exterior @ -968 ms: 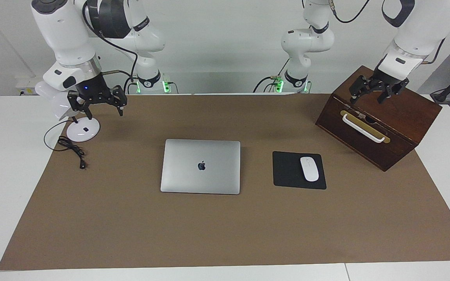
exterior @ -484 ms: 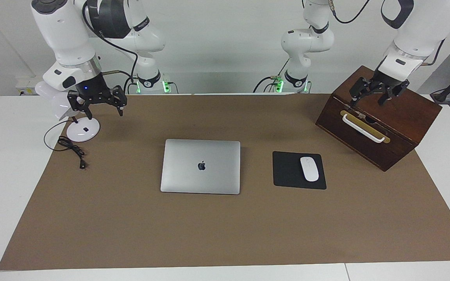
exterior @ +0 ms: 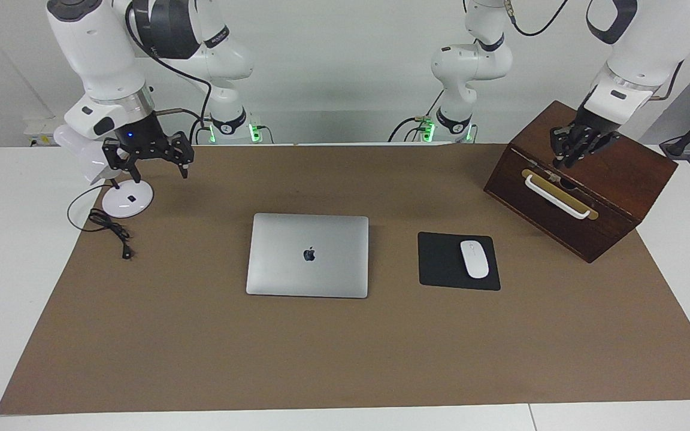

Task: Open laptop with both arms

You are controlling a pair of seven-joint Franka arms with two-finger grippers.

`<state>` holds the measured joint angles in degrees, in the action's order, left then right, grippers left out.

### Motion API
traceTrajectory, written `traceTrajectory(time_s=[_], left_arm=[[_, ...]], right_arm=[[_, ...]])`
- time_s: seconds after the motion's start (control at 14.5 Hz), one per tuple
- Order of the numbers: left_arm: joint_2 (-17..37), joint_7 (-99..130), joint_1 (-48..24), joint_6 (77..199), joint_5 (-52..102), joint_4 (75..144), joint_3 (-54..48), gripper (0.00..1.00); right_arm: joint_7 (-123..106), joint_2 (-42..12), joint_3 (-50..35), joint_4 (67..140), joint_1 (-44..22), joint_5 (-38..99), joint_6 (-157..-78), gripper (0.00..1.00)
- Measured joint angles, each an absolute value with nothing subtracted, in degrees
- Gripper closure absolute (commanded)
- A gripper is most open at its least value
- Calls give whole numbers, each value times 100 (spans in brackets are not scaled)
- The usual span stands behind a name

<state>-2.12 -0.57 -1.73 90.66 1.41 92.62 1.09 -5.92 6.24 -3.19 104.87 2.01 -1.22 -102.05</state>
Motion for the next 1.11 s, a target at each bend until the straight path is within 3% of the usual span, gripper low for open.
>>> traceTrajectory(time_s=[0.55,0.9,0.97,1.11], left_arm=[[-215,-55,-191,10183,444,9504,20,100],[-531,-55,-394,11084,611,10534,-55,100],[-657,-53,-496,11332,616,10840,-64,100],[-934,-47,-704,11722,621,11436,-70,100]], right_arm=[[-591,624,-317,10535,237,-122,-10269,0],[-645,744,-307,11509,386,119,-11700,3],[-743,809,-307,11828,404,268,-12122,9],[-1008,965,-305,12558,414,656,-13075,29]])
